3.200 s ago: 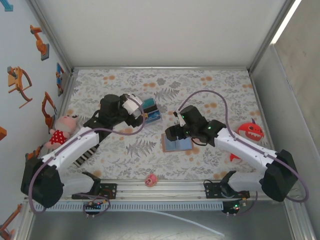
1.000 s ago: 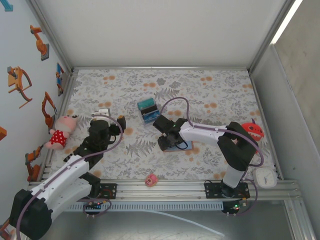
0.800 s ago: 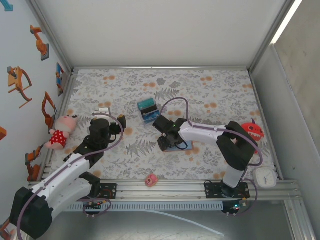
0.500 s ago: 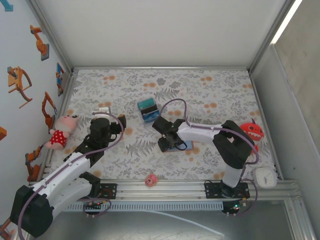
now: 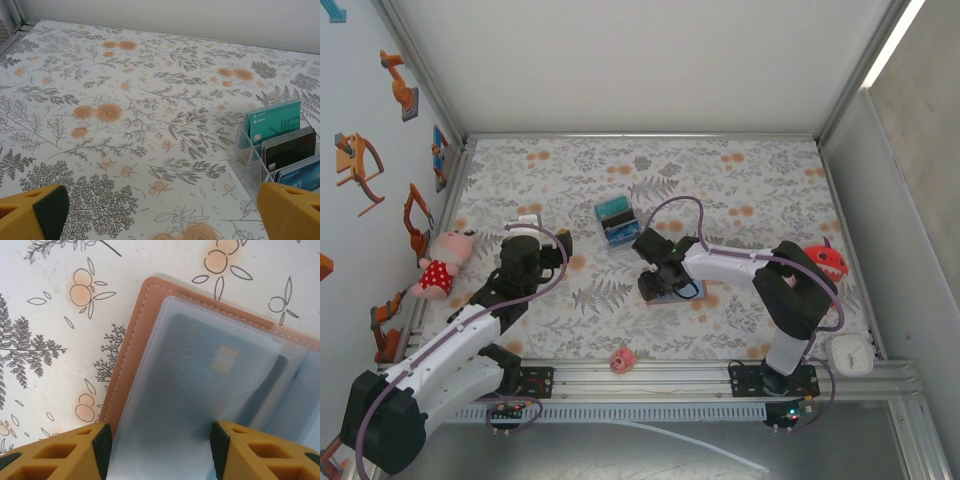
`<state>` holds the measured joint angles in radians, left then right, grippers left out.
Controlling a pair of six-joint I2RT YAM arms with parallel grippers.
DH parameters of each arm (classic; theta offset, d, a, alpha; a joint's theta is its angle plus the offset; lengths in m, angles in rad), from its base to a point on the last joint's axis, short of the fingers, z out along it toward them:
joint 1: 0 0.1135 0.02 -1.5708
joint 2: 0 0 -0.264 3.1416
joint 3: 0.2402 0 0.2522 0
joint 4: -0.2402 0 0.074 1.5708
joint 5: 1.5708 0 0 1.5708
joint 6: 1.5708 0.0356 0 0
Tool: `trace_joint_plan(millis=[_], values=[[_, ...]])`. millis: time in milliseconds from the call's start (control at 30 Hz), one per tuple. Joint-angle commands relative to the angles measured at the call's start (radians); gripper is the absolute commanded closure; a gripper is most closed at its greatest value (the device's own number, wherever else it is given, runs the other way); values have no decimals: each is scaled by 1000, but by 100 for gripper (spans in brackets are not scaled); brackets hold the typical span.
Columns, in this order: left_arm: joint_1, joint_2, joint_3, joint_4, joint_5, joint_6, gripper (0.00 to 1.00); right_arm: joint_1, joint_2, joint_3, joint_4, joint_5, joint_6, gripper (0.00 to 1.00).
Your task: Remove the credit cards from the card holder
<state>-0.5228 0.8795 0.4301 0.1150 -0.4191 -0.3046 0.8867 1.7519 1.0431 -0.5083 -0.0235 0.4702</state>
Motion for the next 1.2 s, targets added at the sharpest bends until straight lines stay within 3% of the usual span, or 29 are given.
trace_joint_plan(millis=[0, 567, 833, 1167], values=[[6, -10, 33, -7, -1, -17, 3, -4, -8, -28, 25, -50, -5, 49], [7, -28, 34, -14, 13, -14, 3, -6, -46, -19, 6, -33, -22, 73], [3, -46, 36, -9, 44, -4, 3, -5, -85, -21, 23, -81, -4, 74], [-18, -33, 42, 23, 68, 12, 3, -7, -88, -23, 8, -32, 18, 73]])
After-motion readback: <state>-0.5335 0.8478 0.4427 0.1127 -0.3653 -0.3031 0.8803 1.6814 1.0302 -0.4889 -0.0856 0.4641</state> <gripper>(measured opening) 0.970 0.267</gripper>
